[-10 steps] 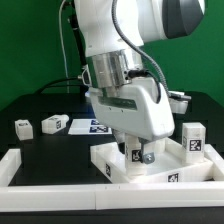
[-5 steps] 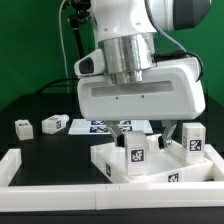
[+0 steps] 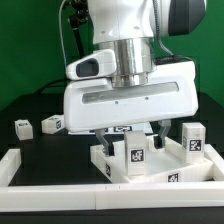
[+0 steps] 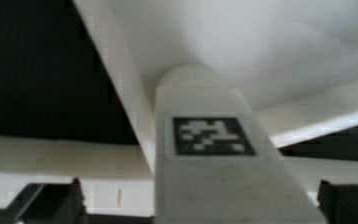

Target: Assemble square table

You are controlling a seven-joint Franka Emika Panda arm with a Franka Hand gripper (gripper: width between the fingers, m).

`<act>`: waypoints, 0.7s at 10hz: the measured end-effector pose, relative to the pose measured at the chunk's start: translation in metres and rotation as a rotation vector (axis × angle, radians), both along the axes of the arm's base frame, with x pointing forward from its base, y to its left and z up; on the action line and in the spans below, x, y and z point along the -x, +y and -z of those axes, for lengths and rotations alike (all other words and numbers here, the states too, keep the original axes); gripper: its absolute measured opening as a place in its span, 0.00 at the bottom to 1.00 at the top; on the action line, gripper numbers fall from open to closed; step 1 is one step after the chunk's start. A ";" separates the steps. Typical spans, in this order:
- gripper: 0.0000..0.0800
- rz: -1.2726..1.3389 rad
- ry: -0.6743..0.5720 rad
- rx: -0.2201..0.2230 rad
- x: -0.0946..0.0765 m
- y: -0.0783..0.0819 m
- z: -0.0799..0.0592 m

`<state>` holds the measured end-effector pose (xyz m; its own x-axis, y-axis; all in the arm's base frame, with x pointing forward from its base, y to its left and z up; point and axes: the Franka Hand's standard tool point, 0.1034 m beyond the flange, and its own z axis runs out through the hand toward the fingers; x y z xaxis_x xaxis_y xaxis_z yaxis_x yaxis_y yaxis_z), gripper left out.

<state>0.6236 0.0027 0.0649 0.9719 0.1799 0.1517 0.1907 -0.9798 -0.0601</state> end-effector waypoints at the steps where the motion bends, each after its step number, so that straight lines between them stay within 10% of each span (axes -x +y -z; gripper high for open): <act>1: 0.81 0.028 0.004 -0.004 0.000 0.001 0.000; 3: 0.50 0.075 0.009 -0.012 0.001 0.001 0.001; 7: 0.36 0.487 0.048 -0.070 0.001 0.009 0.001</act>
Offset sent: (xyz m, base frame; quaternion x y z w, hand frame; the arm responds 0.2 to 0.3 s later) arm 0.0000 0.0000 0.0000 0.0000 0.0000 0.1938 0.9810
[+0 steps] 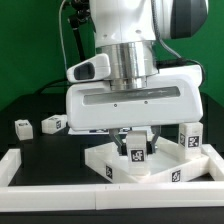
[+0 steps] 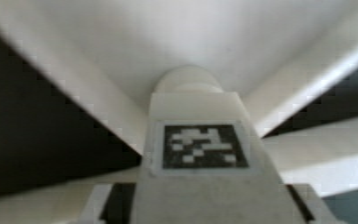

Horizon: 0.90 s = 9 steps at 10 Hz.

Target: Assemble square table

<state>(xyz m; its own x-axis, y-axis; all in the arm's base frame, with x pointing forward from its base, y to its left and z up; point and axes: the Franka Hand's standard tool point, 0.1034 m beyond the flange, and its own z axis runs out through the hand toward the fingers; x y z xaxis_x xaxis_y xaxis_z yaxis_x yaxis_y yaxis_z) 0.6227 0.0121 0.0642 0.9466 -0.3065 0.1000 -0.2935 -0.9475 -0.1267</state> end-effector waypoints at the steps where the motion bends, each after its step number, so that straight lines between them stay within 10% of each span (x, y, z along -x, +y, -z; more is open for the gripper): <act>1: 0.36 0.127 0.015 -0.024 0.001 0.001 0.000; 5: 0.36 0.668 0.090 -0.187 0.004 -0.007 0.001; 9: 0.36 0.923 0.126 -0.220 0.006 -0.008 0.002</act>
Offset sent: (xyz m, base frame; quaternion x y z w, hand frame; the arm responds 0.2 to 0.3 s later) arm 0.0071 0.0037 0.0038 0.0462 -0.0542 0.3832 0.9209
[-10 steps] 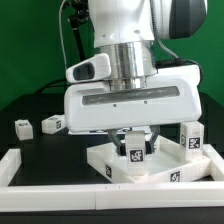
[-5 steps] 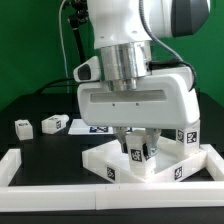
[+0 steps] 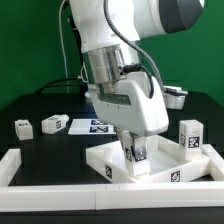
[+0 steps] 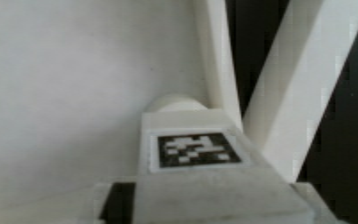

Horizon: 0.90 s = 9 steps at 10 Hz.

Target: Assemble square table

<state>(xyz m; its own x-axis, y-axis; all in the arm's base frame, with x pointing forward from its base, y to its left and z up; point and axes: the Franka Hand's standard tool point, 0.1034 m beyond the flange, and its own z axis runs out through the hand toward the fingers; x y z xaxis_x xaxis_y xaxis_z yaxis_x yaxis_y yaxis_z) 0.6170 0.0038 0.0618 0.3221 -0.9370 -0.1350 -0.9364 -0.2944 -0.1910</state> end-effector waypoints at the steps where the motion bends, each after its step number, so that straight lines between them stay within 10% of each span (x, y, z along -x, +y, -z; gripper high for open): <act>1: 0.36 0.041 0.006 -0.004 0.000 0.000 0.000; 3: 0.37 0.034 0.006 -0.003 0.000 0.000 0.001; 4: 0.64 -0.003 -0.001 0.002 0.000 0.001 0.001; 6: 0.78 -0.176 -0.046 0.046 -0.001 0.011 -0.005; 9: 0.81 -0.552 -0.141 0.148 -0.004 0.015 -0.010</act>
Offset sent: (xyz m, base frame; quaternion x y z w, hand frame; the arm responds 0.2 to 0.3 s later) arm 0.0000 0.0000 0.0000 0.0000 0.0000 -0.0650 0.9979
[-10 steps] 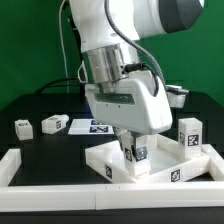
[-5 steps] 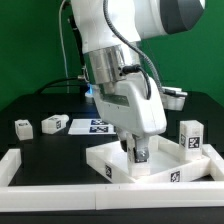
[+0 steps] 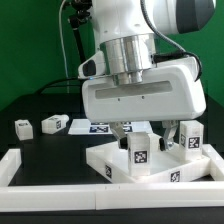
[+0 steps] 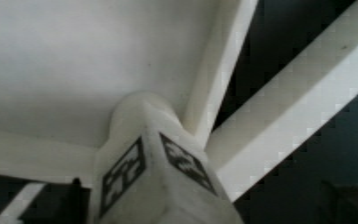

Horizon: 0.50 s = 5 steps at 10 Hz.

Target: Assemble square table

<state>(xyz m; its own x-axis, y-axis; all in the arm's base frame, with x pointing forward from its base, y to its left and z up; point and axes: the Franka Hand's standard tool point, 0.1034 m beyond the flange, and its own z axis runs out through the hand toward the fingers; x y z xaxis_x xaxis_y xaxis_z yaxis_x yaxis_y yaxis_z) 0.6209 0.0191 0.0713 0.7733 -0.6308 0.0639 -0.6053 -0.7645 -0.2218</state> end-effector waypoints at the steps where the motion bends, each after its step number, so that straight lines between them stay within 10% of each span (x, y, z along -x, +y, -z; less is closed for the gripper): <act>1: 0.81 -0.031 -0.004 0.007 0.000 -0.001 0.000; 5: 0.81 -0.615 -0.076 0.156 -0.004 -0.001 0.001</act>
Offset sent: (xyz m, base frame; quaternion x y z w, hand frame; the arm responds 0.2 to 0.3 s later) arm 0.0156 0.0061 0.0052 -0.0038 -0.0067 -0.4965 0.8680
